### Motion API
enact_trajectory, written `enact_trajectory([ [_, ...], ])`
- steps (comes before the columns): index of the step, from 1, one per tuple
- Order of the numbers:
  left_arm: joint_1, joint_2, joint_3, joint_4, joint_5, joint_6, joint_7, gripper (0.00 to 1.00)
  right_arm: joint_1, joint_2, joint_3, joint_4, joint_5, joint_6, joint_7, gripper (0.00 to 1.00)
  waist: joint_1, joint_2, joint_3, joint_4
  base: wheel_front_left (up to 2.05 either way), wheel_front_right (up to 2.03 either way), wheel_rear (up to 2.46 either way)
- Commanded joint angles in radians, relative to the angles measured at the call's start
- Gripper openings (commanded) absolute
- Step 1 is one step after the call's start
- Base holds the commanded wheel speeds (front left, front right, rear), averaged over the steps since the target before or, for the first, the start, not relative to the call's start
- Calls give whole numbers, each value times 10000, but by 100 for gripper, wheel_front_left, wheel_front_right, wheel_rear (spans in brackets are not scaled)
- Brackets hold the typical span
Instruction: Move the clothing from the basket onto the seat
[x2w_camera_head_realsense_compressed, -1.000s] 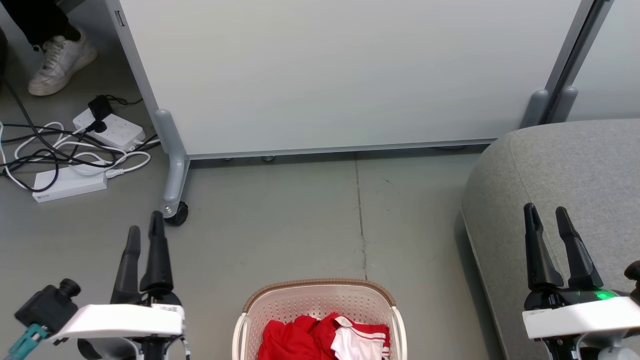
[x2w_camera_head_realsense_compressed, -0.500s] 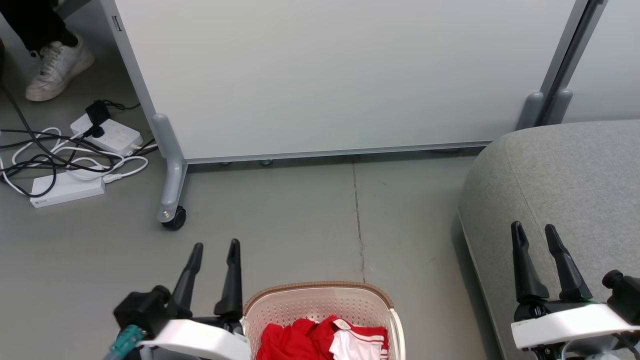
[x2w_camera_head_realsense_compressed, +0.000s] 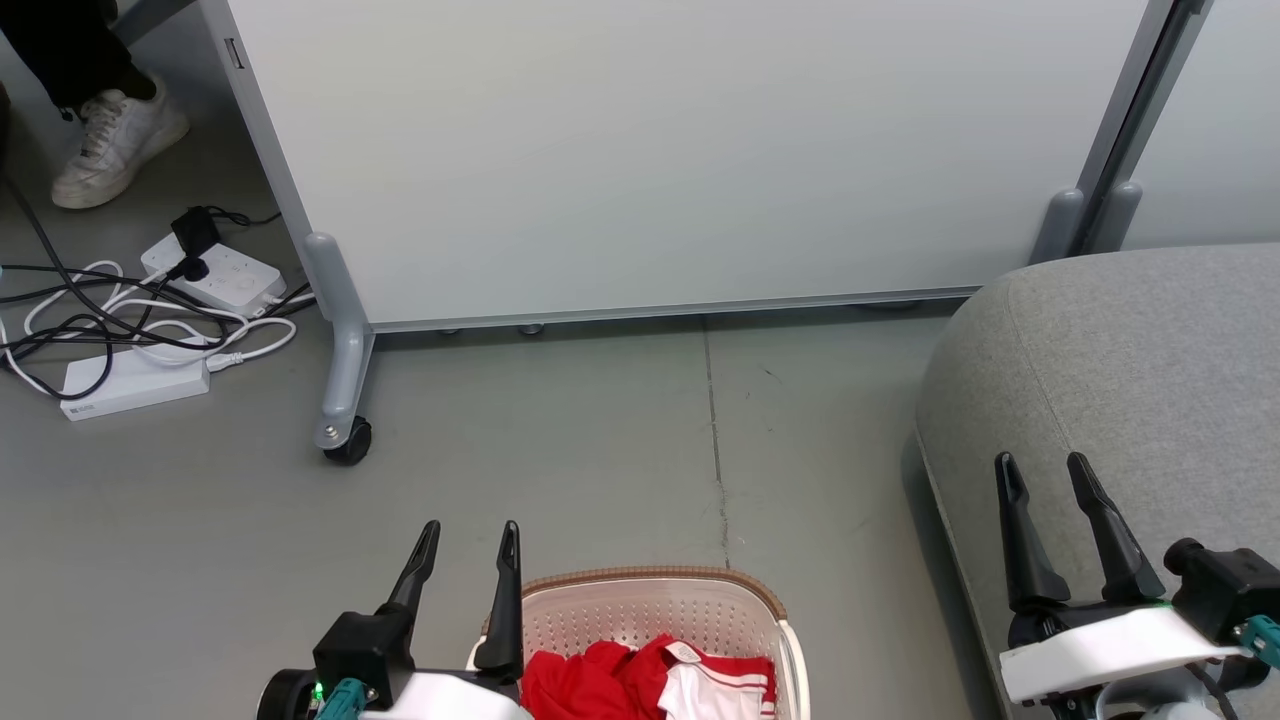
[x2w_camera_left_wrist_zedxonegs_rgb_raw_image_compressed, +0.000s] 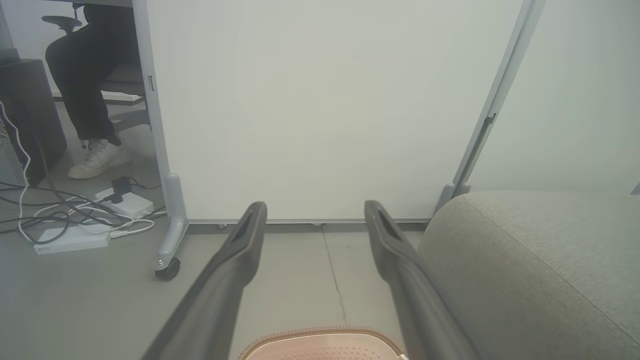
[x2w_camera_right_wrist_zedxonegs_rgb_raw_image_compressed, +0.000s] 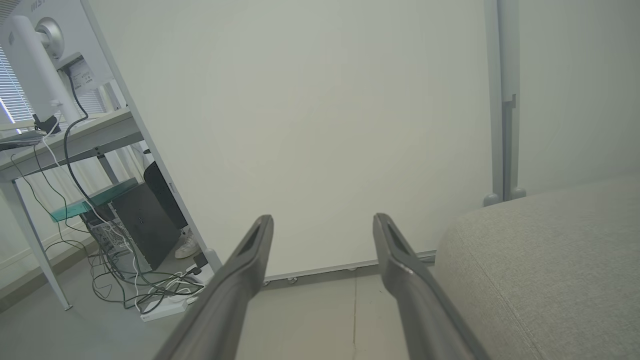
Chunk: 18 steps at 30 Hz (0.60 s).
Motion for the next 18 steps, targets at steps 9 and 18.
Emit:
enact_trajectory([
  [9,-48,50,-165,1,752,247,-275,100,-284,-12,124,216,-796,43,-214,100,0,0,2,2,0,0,0],
  [18,-35,56,-347,151,1439,443,-452,100,-420,1,264,418,-1493,47,-356,100,0,0,-37,1,0,0,0],
])
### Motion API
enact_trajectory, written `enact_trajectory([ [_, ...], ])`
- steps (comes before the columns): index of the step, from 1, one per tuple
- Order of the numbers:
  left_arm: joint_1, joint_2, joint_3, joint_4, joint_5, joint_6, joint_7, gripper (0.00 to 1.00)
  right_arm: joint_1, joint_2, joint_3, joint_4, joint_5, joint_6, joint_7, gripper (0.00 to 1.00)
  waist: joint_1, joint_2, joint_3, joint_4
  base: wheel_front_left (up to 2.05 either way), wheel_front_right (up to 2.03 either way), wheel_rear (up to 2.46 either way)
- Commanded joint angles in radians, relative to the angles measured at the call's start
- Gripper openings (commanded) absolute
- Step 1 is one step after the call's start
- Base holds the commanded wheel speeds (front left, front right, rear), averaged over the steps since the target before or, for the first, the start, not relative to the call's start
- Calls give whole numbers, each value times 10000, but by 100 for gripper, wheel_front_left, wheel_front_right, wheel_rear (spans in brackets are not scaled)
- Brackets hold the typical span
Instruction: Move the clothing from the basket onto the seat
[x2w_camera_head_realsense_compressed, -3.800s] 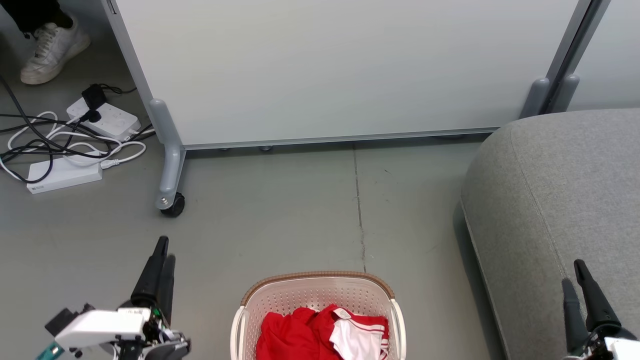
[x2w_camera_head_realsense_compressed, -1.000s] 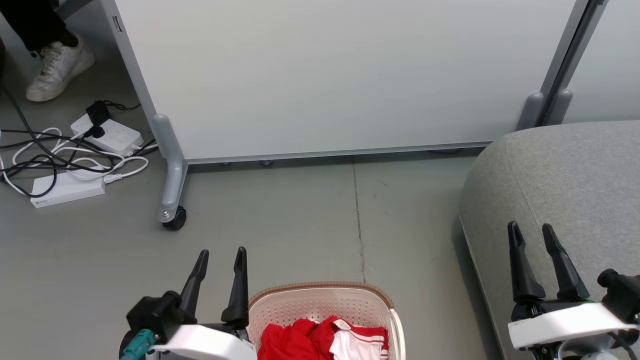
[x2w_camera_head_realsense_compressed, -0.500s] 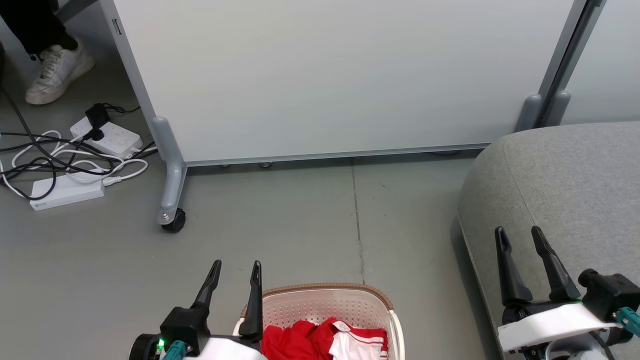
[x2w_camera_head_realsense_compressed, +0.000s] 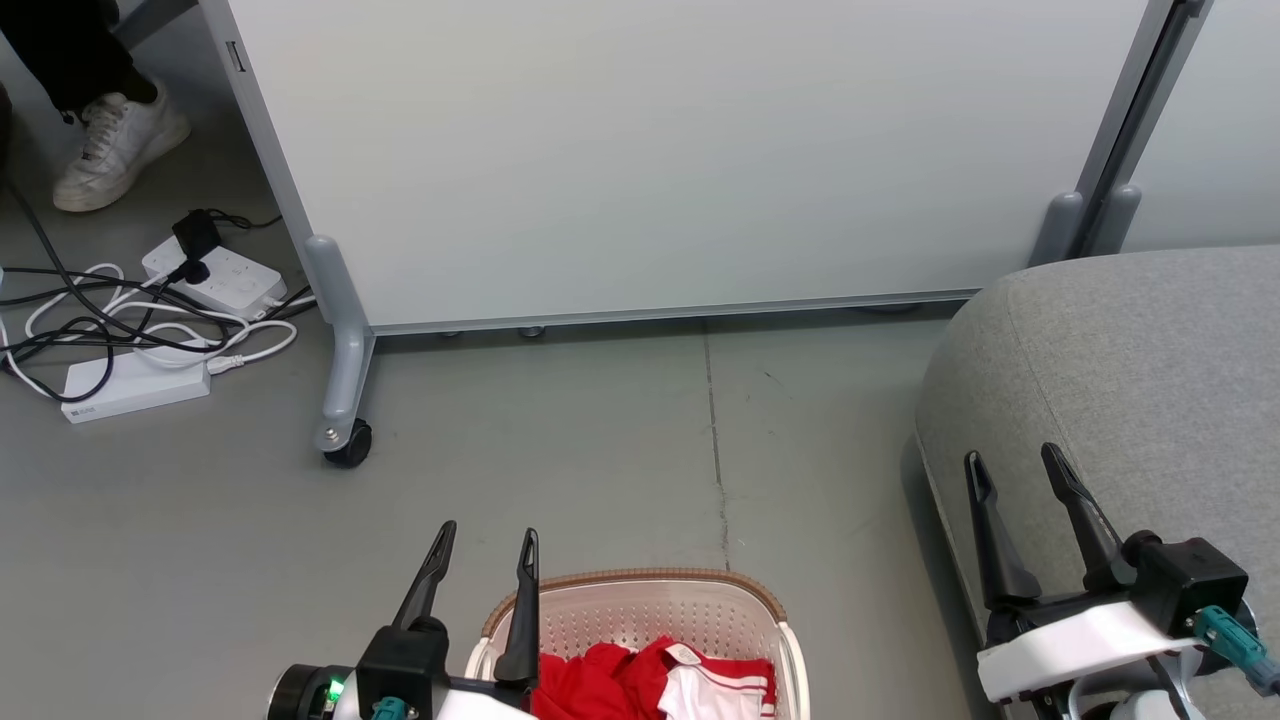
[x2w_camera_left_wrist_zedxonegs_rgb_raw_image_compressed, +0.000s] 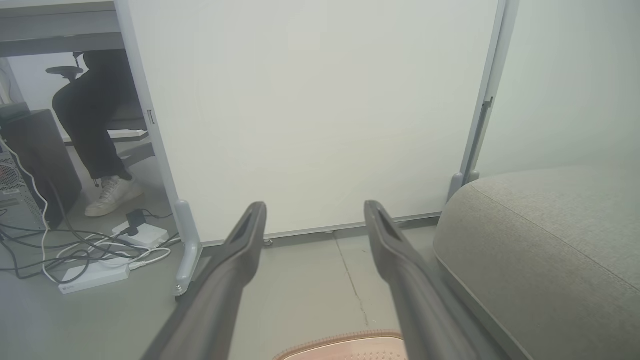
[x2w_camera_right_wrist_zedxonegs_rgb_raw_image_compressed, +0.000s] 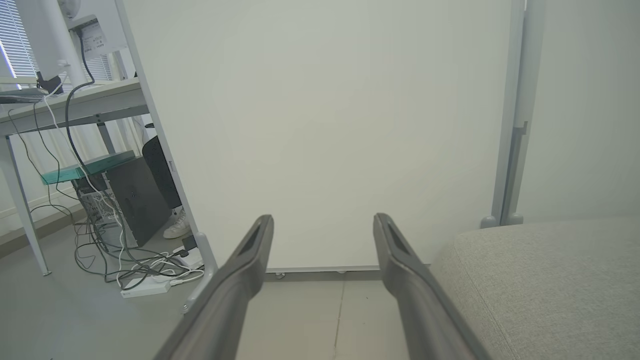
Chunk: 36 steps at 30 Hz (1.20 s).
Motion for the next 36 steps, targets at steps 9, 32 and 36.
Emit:
enact_trajectory([
  [9,-3,54,-152,-9,682,184,-242,100,-234,-21,148,188,-703,46,-221,100,0,0,-65,-23,0,0,0],
  [32,71,55,-116,186,362,-53,-301,100,-229,-18,107,588,-801,38,-268,100,0,0,242,-249,0,0,0],
  [36,-32,55,-194,431,494,-92,-299,100,-258,-21,111,566,-808,38,-268,100,0,0,559,-434,0,0,0],
])
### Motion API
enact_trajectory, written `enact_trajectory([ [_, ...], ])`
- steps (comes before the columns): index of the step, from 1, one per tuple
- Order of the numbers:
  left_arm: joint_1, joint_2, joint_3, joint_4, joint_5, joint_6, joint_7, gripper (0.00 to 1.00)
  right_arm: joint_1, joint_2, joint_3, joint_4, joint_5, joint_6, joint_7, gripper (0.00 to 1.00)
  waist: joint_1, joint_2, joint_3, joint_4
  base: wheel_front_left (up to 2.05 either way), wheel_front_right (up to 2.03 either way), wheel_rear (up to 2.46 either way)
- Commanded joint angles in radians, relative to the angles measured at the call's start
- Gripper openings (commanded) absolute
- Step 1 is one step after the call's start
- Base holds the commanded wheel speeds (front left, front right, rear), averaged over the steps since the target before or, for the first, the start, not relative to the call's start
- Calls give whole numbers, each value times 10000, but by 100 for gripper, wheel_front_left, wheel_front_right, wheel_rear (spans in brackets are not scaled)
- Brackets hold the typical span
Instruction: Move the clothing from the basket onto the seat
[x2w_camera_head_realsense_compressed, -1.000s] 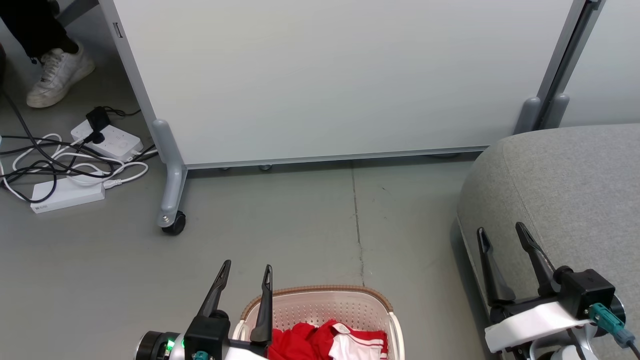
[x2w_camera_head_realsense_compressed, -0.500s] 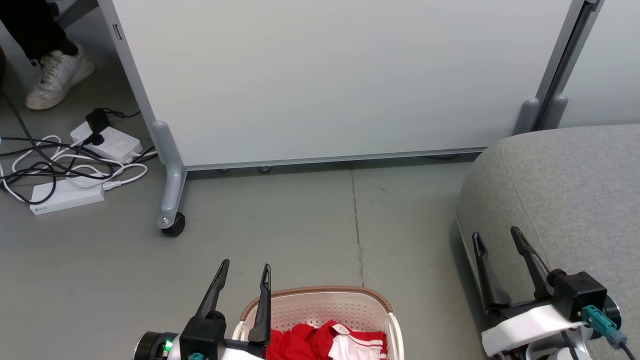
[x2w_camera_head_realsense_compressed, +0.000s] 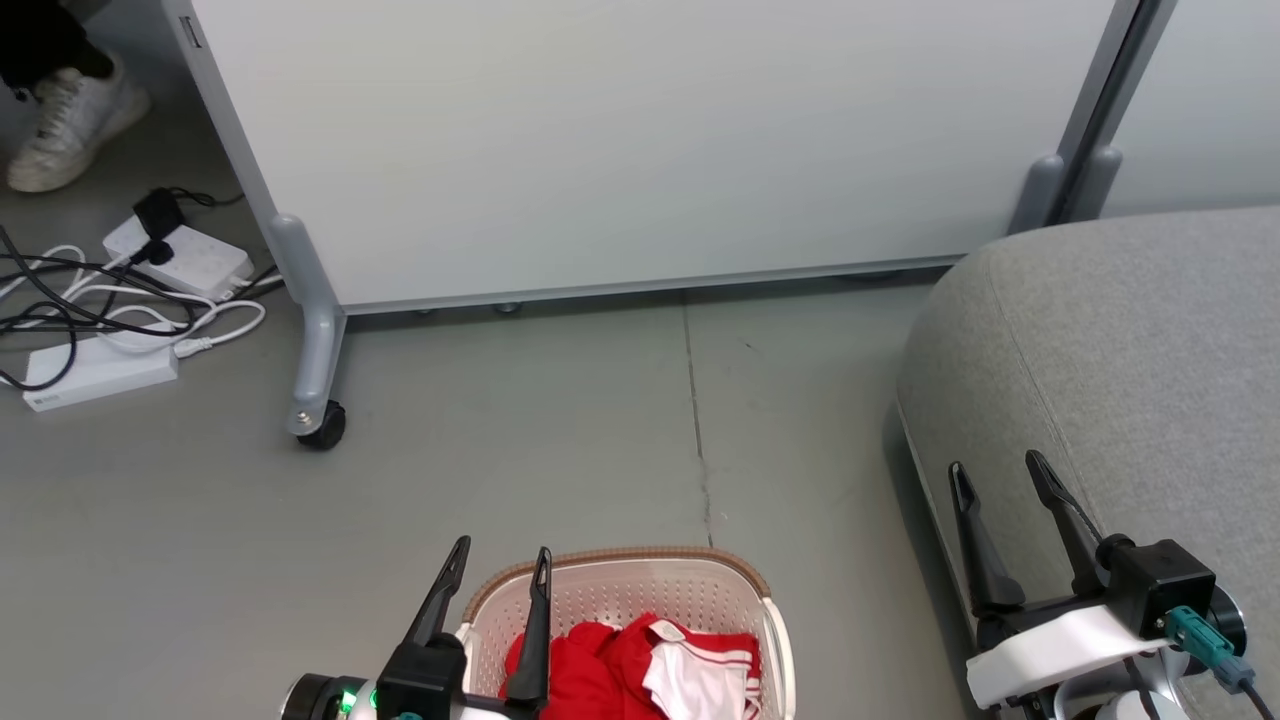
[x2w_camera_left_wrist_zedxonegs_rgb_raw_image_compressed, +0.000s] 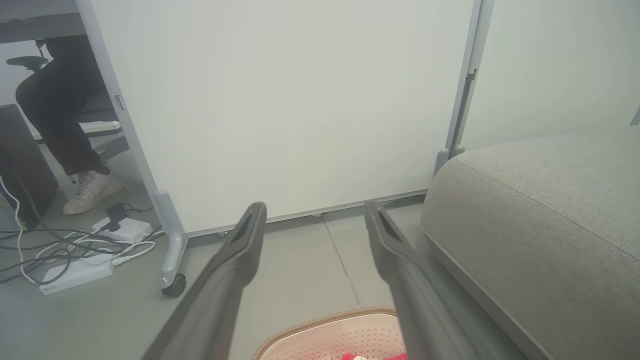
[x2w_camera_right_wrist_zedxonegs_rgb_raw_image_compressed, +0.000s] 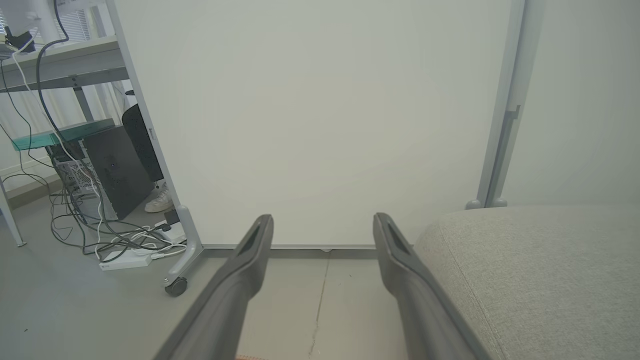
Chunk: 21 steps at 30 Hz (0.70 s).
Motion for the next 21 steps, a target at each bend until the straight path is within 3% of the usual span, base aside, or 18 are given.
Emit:
enact_trajectory([
  [1,-74,45,2,65,99,3,-25,100,-62,-52,0,8,-35,22,-67,100,0,0,145,-111,0,0,0],
  [10,-1082,47,-53,1023,654,-239,-19,100,-747,-53,-42,-605,-283,23,-65,100,0,0,2297,-849,0,0,0],
  [21,-3321,551,177,2853,1332,-1211,-19,100,-1985,-42,405,-1942,-548,21,-65,100,0,0,5789,-1655,0,0,0],
])
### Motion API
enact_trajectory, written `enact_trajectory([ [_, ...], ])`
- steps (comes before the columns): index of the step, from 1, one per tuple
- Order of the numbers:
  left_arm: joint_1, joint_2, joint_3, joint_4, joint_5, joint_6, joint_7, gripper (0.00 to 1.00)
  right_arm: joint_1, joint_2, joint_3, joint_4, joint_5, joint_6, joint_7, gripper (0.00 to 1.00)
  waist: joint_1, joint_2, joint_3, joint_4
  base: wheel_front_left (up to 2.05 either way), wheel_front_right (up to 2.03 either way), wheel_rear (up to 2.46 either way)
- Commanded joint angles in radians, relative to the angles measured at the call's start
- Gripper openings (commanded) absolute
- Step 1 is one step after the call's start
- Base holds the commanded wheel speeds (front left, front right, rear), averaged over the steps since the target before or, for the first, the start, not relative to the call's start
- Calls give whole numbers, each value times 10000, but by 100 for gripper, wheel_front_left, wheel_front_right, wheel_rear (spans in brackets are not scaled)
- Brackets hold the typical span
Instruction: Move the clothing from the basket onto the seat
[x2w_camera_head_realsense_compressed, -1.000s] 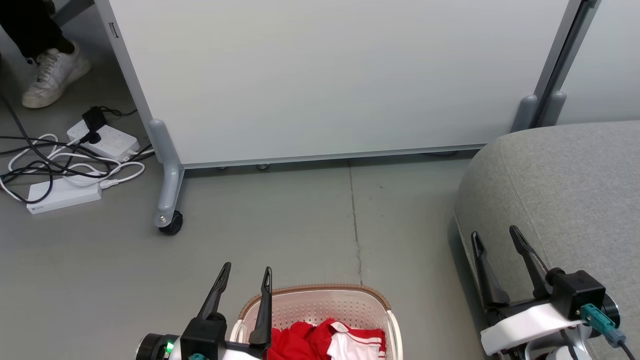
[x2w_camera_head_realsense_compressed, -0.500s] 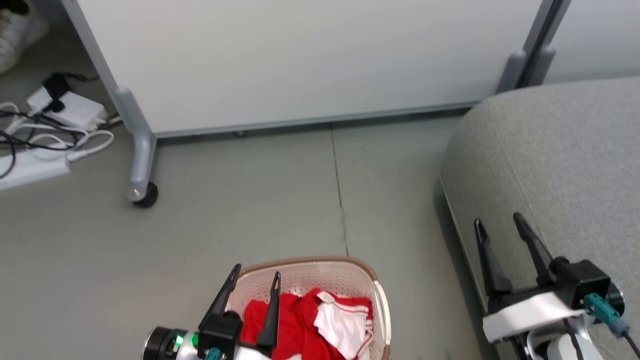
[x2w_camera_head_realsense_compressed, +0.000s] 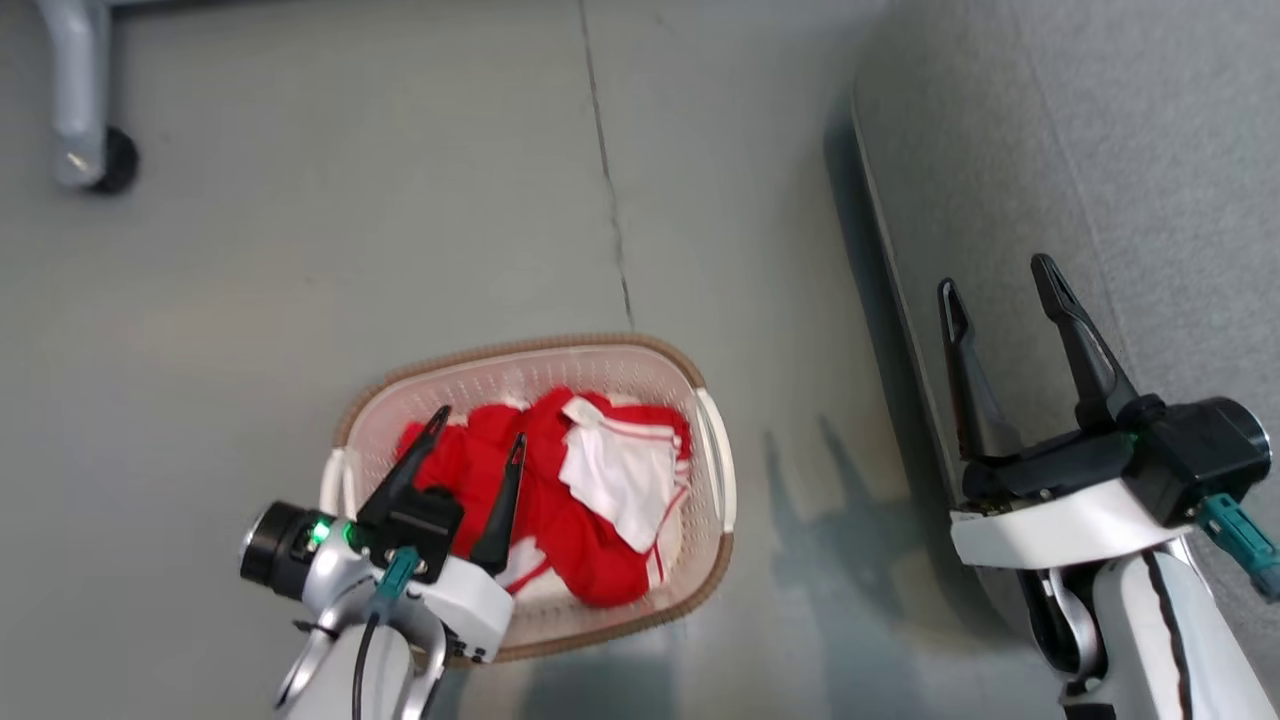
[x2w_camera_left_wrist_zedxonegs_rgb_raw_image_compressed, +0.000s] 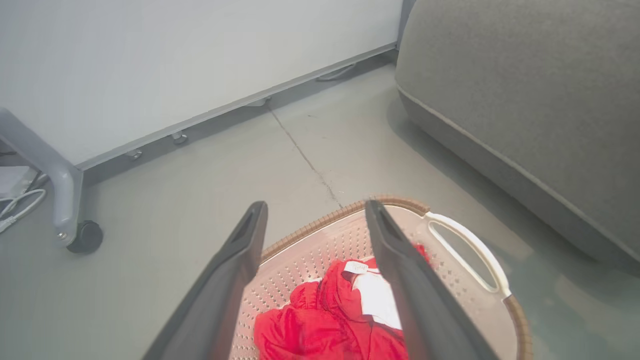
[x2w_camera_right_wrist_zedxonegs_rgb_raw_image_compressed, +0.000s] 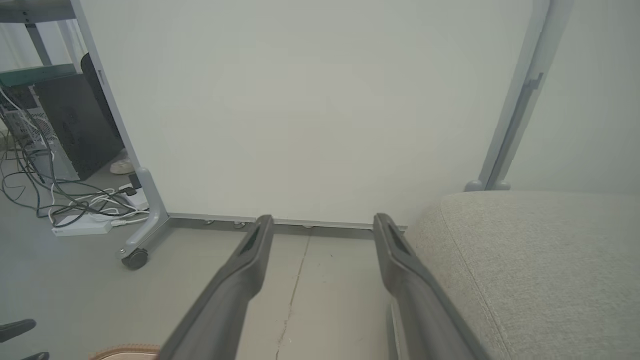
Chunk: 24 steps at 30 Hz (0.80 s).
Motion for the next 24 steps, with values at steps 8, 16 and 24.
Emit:
enact_trajectory([
  [8,-2108,636,-864,3137,1127,-250,-9,100,-645,-33,330,-334,-82,18,-63,100,0,-1,2815,-901,0,0,0],
  [16,-3812,672,-1295,6303,1546,126,-7,100,-882,-34,648,-711,186,18,-63,100,0,-1,3611,-1347,0,0,0],
  [24,-5037,844,-1597,7844,1830,461,223,100,-1028,-27,1143,-947,545,18,-64,100,0,-1,4267,-1840,0,0,0],
])
